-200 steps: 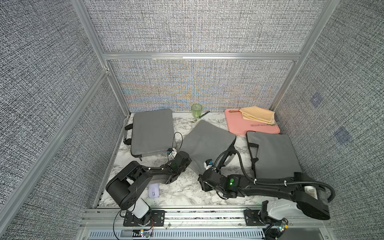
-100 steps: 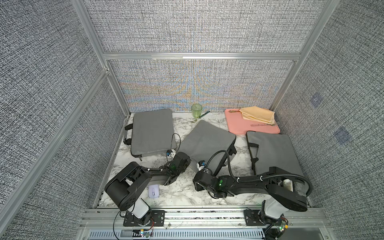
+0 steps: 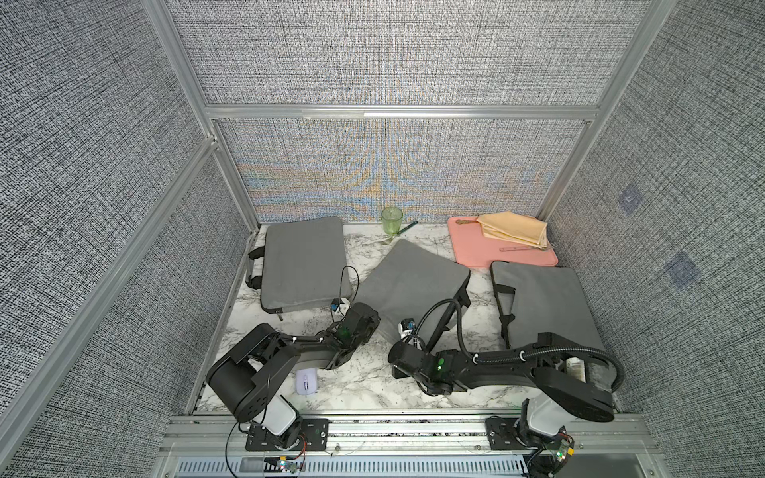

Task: Put the mouse into the laptop bag
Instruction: Zip the zipper on the zippered laptop bag.

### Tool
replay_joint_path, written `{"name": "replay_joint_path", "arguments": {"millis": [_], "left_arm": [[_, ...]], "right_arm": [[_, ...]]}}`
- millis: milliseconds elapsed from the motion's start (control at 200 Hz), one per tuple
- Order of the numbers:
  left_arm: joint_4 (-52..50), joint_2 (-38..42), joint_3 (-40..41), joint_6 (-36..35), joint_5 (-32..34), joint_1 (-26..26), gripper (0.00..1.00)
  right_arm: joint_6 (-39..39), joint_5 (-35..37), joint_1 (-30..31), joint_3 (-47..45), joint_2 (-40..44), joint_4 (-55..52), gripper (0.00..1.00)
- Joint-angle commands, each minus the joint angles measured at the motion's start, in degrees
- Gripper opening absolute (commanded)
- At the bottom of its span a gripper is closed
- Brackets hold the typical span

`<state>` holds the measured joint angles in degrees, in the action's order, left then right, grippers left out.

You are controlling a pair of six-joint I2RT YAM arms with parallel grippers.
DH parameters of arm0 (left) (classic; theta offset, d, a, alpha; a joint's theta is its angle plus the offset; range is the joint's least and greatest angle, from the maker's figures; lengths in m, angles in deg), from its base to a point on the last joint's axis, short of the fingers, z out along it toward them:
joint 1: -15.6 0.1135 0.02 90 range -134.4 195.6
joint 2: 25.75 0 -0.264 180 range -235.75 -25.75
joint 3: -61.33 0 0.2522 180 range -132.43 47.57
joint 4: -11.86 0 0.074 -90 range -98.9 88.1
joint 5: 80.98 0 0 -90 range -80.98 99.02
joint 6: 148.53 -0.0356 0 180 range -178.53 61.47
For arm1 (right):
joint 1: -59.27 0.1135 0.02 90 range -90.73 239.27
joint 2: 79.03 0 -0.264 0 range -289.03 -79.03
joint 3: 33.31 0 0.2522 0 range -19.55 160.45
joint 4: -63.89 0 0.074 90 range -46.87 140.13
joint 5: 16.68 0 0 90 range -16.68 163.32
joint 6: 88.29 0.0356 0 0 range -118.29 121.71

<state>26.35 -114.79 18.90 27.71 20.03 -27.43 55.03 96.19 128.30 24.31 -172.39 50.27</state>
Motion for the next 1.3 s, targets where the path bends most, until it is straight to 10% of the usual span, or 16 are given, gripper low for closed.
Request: {"name": "replay_joint_path", "arguments": {"millis": [0, 666, 991, 1136, 1296], "left_arm": [[-0.95, 1.35, 0.10, 0.53, 0.02, 0.03, 0.00], [-7.64, 6.64, -0.96, -5.18, 6.15, 1.48, 0.00], [-10.02, -3.57, -14.23, -15.05, -5.75, 6.68, 0.00], [-9.86, -5.66, -16.20, -15.95, -7.97, 8.37, 0.69], [-11.81, -0.50, -12.79, -16.19, -10.04, 8.66, 0.90]], "right_arm": [[1.13, 4.43, -0.04, -0.41, 1.31, -1.01, 0.00], [0.21, -1.86, -6.49, -17.35, 18.04, -2.39, 0.00], [-8.01, -1.25, 1.94, -9.56, 17.28, -2.47, 0.00], [-9.63, -1.45, 4.68, -5.01, 13.51, -2.04, 0.00], [-8.63, -1.97, 3.17, -2.64, 9.92, -1.55, 0.00]]}}
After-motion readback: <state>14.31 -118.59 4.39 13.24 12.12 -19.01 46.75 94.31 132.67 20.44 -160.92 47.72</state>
